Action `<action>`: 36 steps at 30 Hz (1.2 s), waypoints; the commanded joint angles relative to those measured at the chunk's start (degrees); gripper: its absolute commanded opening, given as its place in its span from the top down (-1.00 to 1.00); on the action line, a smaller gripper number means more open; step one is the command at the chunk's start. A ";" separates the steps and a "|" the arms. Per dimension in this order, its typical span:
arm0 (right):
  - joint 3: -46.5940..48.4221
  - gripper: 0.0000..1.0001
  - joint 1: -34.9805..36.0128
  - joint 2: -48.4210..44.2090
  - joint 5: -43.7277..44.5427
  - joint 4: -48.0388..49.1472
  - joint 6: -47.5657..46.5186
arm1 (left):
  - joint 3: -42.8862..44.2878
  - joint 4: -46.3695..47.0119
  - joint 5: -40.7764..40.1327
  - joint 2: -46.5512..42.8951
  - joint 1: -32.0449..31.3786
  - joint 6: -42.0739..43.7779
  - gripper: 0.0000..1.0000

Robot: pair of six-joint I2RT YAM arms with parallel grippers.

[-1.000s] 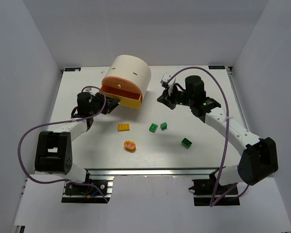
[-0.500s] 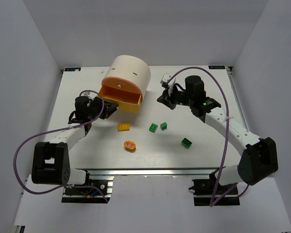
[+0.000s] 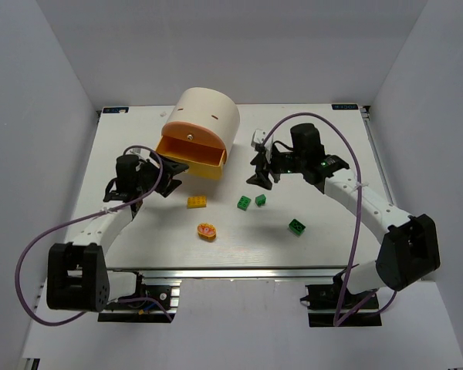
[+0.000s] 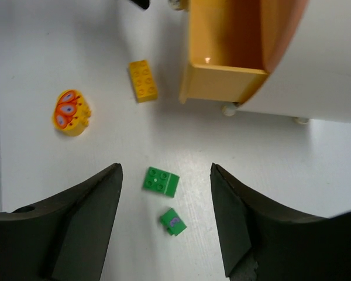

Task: Sort the legos into containers by color

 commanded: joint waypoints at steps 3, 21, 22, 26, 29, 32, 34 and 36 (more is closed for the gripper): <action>3.10 -0.36 -0.03 2.57 -8.91 -10.54 -11.09 | 2.58 -12.42 -2.90 -9.64 0.10 4.69 -0.57; 10.48 -0.27 4.27 20.24 10.95 -17.75 -6.70 | -0.93 -36.87 -9.23 -31.81 0.10 14.28 -0.36; 10.31 -0.29 4.01 20.41 11.03 -18.71 -7.85 | -0.93 -37.41 -9.32 -32.17 0.10 14.72 -0.38; 8.91 -0.34 2.79 19.54 8.87 -22.56 -20.10 | -0.40 -39.87 -9.41 -33.05 0.10 17.27 -0.48; 8.46 -0.33 1.47 19.10 4.46 -30.11 -31.90 | -0.40 -40.14 -9.41 -32.87 -0.43 17.97 -0.51; 8.99 -0.28 0.68 21.29 5.49 -34.96 -43.69 | -0.93 -39.26 -8.88 -32.61 -0.43 17.89 -0.53; 10.12 -0.27 0.32 23.65 6.64 -35.77 -48.10 | -0.93 -38.73 -8.44 -32.17 -0.43 17.89 -0.53; 10.92 -0.25 -0.03 24.80 7.43 -35.42 -49.34 | -0.84 -38.30 -8.35 -31.91 -0.43 17.89 -0.53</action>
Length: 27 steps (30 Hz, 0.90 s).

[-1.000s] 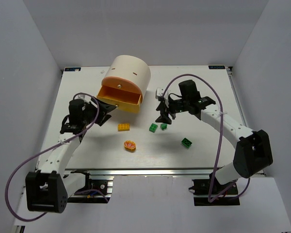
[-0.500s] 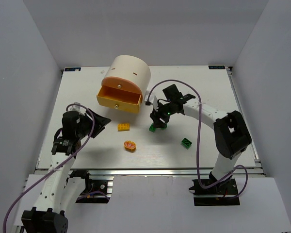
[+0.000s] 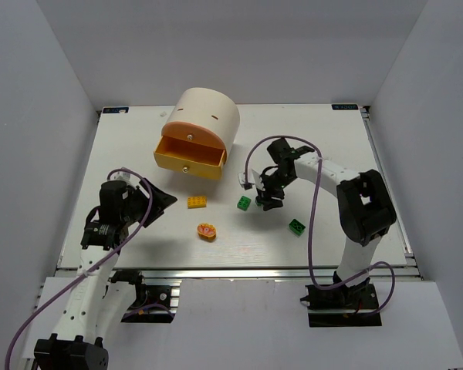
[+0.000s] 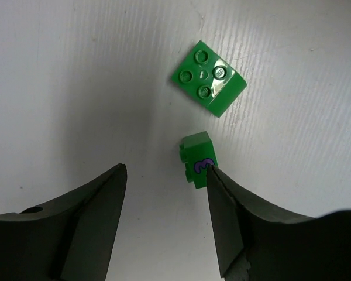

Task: Sort the legos into containers by color

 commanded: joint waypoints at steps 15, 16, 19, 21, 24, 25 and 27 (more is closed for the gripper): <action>3.04 -0.25 -0.58 4.52 0.35 2.93 -9.91 | -1.15 0.83 0.87 -1.22 -0.69 0.62 -0.56; 2.69 -0.25 -0.41 4.60 0.61 3.63 -9.91 | -1.42 1.01 1.05 -1.23 -0.69 0.53 -0.56; 2.68 -0.25 -0.31 5.57 0.53 3.81 -8.69 | -1.86 1.71 1.57 -0.96 -0.69 0.44 -0.56; 2.95 -0.25 -0.14 6.36 0.27 4.42 -5.97 | -1.51 1.80 1.66 -0.52 -0.69 0.36 -0.56; 3.21 -0.25 -0.05 7.15 0.53 6.01 -1.41 | -1.16 1.36 1.49 -0.70 -0.69 0.36 -0.56; 3.39 -0.25 -0.14 7.33 0.70 6.09 -0.34 | -1.15 1.19 1.57 -0.70 -0.69 0.44 -0.57; 3.39 -0.30 -0.05 7.85 0.79 5.57 1.50 | -1.24 1.10 1.58 -0.70 -0.69 0.44 -0.57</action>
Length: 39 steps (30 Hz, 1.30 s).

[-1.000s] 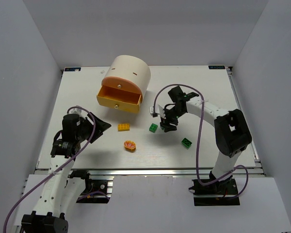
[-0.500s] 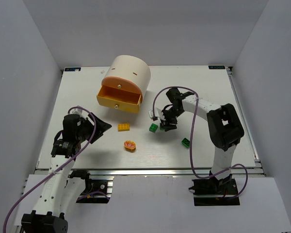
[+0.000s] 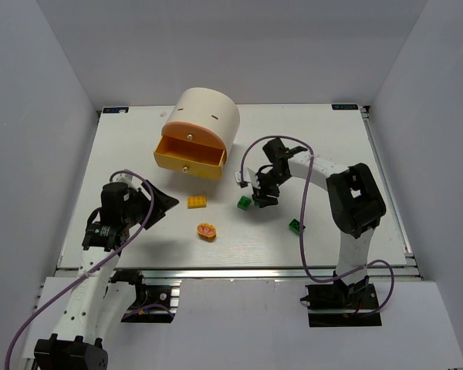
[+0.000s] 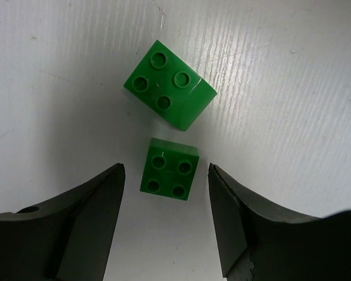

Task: Sort the legos into containers by color

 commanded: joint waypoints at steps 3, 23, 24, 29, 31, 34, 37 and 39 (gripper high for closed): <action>-0.29 -0.31 0.43 1.10 0.29 1.87 6.19 | -0.02 0.79 0.75 -0.55 -0.21 -0.02 -0.57; 14.46 1.00 4.38 -14.72 -13.69 4.67 22.91 | -2.83 7.47 8.65 -2.22 -0.21 2.18 -0.61; 18.04 1.00 4.91 -14.20 -11.85 7.13 26.12 | -2.92 7.99 8.92 -1.78 -0.21 2.09 -0.61; 27.73 1.00 10.27 -7.61 -3.15 15.58 38.97 | -2.13 8.00 8.83 -1.51 -0.21 2.09 -0.62; 30.73 1.00 11.94 -5.07 2.30 18.40 42.67 | -2.13 7.56 8.74 -2.04 -0.21 2.01 -0.62; 32.31 1.00 14.05 -3.12 8.19 20.77 44.34 | -2.30 7.12 8.66 -2.91 -0.21 1.66 -0.63; 30.40 1.00 15.37 -3.11 12.24 23.58 44.18 | -2.22 7.12 8.57 -3.53 -0.21 1.30 -0.64; 28.11 1.00 16.07 -3.64 14.60 25.42 43.56 | -2.13 7.03 8.74 -3.80 -0.21 1.13 -0.65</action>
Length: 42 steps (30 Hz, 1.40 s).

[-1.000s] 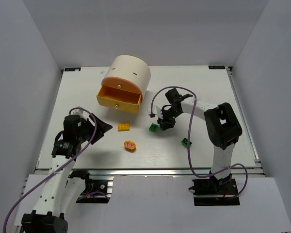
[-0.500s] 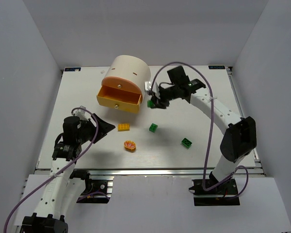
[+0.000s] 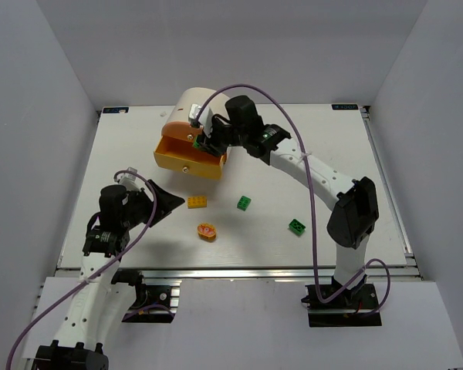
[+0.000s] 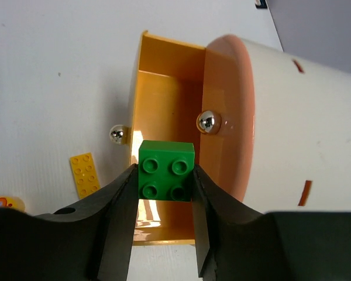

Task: Sort the legos into containers by color

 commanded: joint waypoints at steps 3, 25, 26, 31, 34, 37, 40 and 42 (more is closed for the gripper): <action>-3.41 1.00 1.87 -1.57 9.18 7.83 0.47 | 0.67 0.63 1.31 -0.89 -0.19 0.06 -0.65; -3.49 -0.20 2.58 2.30 12.88 5.63 0.29 | 3.83 3.62 4.30 2.10 -0.19 -1.26 -0.69; -3.58 -0.25 2.66 2.12 12.71 5.54 0.29 | 3.92 3.79 4.39 2.18 -0.19 -1.44 -0.69; -2.97 -0.21 2.49 0.90 11.74 4.67 1.34 | 5.50 3.88 5.09 3.33 -0.19 -1.53 -0.67; -1.39 0.83 1.09 -1.91 9.11 3.61 5.11 | 8.31 3.71 6.58 7.10 -0.72 -0.12 -0.45; -2.87 1.00 -1.37 -7.27 5.34 3.43 12.49 | 11.12 4.75 8.69 10.53 -1.24 1.55 0.04; -9.72 1.00 -6.10 -14.03 4.10 5.36 19.70 | 14.28 5.29 9.93 14.39 -3.61 2.95 0.27; -14.71 1.00 -7.96 -18.07 1.55 5.54 23.38 | 16.74 5.55 9.49 17.11 -5.28 3.92 0.24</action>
